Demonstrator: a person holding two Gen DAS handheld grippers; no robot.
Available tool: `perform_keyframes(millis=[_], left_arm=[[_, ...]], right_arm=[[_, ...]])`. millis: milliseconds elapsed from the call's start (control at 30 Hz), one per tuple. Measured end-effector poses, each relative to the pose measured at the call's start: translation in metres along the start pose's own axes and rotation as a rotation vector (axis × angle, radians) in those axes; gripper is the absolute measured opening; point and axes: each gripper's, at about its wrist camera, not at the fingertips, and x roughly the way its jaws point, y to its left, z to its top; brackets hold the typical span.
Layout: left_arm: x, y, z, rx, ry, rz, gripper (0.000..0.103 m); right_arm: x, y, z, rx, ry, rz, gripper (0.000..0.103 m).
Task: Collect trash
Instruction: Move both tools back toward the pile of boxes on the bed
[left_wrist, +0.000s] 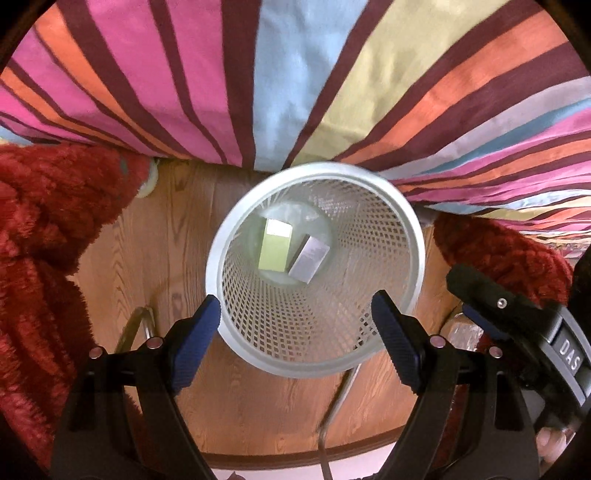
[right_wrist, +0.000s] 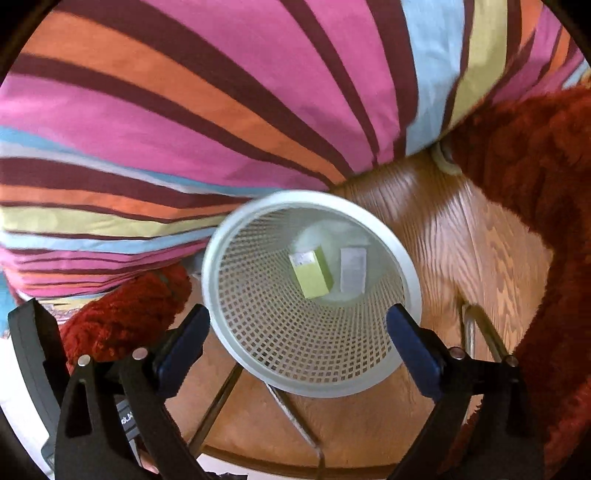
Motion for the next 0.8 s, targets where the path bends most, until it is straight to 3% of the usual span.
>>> perform_keyframes(millis=[300, 400, 600, 800], left_arm=[[-0.060, -0.004, -0.013, 0.057, -0.159, 0.006, 0.082], [-0.087, -0.004, -0.016, 0.078, -0.239, 0.026, 0.082], [-0.150, -0.009, -0.009, 0.077, -0.441, 0.050, 0.082], [-0.195, -0.024, 0.009, 0.114, -0.582, 0.055, 0.082]], right_arm=[[-0.062, 0.022, -0.010, -0.149, -0.208, 0.026, 0.092], [-0.093, 0.033, -0.012, -0.242, -0.314, 0.029, 0.092], [-0.155, 0.057, -0.012, -0.418, -0.617, -0.018, 0.092], [-0.182, 0.079, 0.006, -0.519, -0.757, -0.039, 0.092]])
